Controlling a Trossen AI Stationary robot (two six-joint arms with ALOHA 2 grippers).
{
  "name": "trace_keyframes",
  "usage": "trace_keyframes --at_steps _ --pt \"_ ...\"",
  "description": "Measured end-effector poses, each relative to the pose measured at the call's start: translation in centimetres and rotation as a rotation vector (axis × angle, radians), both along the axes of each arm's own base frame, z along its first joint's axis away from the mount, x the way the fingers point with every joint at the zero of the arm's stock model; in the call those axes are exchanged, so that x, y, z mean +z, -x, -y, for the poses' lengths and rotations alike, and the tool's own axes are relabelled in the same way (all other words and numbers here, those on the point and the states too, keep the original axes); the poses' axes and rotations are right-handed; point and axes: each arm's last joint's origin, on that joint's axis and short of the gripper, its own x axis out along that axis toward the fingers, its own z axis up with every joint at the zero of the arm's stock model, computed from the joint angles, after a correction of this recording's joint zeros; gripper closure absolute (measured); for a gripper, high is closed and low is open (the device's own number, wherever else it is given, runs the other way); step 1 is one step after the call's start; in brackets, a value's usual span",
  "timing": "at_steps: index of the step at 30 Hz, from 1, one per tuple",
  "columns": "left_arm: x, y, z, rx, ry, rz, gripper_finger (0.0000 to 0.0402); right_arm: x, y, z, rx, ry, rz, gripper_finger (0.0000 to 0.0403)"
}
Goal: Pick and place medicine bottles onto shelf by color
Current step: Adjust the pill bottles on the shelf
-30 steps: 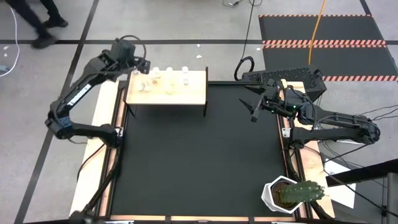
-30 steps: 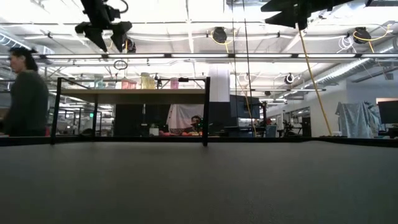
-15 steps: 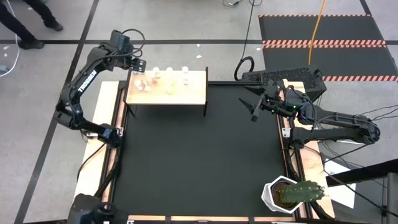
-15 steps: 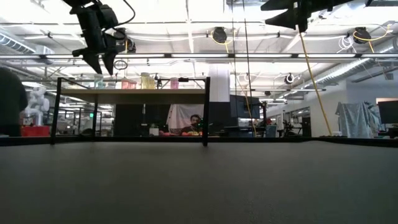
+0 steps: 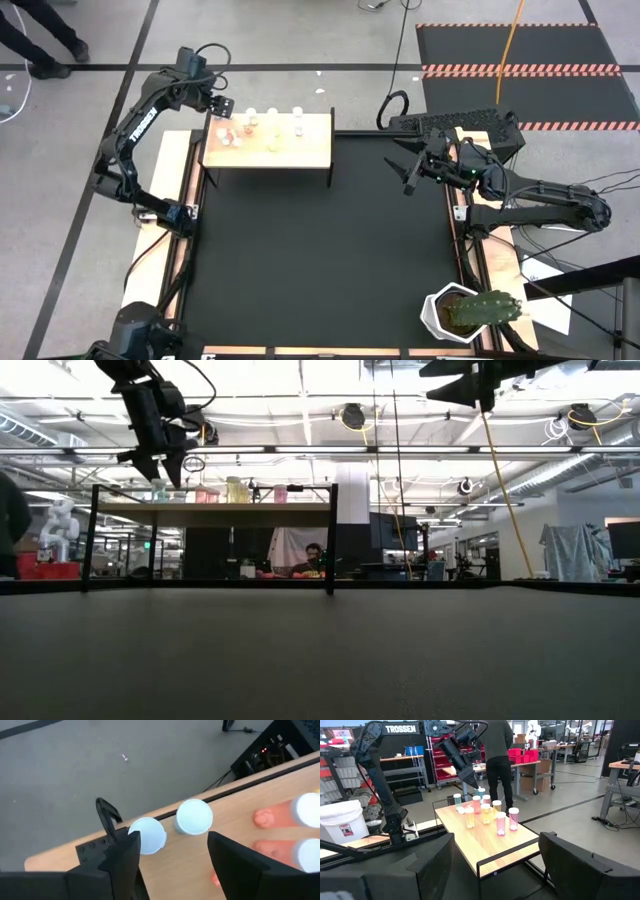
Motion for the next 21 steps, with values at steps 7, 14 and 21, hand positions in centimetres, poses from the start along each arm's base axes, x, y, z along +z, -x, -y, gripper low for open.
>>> trace_keyframes --at_steps 7,14,21 --pt "0.3 0.0 -0.2 -0.009 -0.020 -0.043 0.0191 0.0 0.0 -0.1 0.023 -0.024 0.012 0.0119" --pt "4.0 -0.2 0.2 -0.016 -0.128 -0.125 0.0194 0.0 0.0 -0.1 0.024 -0.035 0.017 0.0119" --pt "2.5 0.0 -2.0 -0.041 0.084 -0.183 0.0159 0.0 0.0 -0.1 0.024 -0.019 0.010 0.0119"
